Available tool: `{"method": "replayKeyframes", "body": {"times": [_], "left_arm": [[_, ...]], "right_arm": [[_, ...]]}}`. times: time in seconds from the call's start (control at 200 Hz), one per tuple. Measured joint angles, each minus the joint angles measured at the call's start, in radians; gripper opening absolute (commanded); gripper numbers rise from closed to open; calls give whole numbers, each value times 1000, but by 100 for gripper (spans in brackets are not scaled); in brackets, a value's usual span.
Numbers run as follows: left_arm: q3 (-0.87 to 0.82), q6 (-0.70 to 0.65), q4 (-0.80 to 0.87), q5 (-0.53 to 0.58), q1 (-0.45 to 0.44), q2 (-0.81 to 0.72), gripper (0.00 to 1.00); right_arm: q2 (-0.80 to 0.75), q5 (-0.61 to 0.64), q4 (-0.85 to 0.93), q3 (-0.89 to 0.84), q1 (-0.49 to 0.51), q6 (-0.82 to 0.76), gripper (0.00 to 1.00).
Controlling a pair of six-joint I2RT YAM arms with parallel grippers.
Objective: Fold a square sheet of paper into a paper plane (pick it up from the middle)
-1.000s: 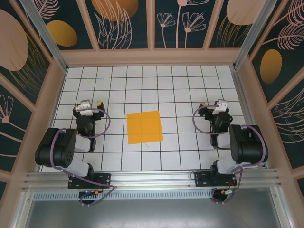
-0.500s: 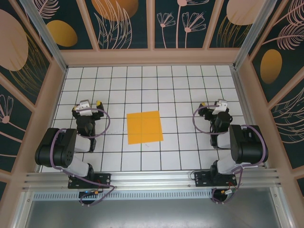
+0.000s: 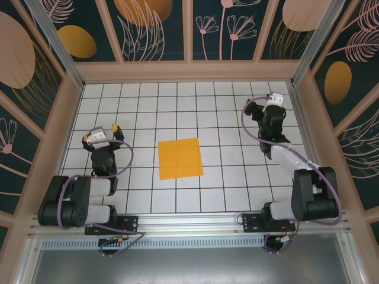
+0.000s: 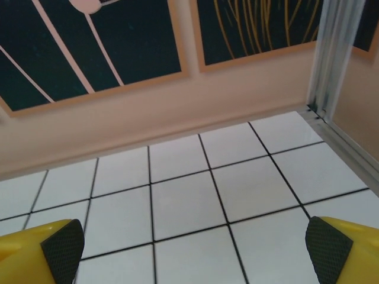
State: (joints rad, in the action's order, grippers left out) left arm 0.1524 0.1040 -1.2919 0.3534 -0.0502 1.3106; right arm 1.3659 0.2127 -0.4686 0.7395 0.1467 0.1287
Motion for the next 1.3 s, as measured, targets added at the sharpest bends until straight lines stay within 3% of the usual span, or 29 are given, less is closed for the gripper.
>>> {"method": "replayKeyframes", "body": {"times": [0.14, 0.29, 0.435, 0.585, 0.941, 1.296], "left_arm": [[93, 61, 216, 8, 0, -134, 99], [248, 196, 552, -7, 0, -222, 98], [403, 294, 871, -55, 0, -246, 98], [451, 343, 1082, -116, 3, -277, 99], [478, 364, 1287, -193, 5, -293, 98], [478, 357, 1295, -242, 5, -281, 99]], "right_arm": [[26, -28, 198, 113, 94, 46, 99], [129, -100, 383, 239, 185, 69, 98], [250, -109, 519, 321, 343, 68, 98], [350, -95, 632, 372, 497, 64, 98], [570, -29, 784, 541, 683, 66, 95], [647, 0, 881, 595, 691, 88, 95]]}}
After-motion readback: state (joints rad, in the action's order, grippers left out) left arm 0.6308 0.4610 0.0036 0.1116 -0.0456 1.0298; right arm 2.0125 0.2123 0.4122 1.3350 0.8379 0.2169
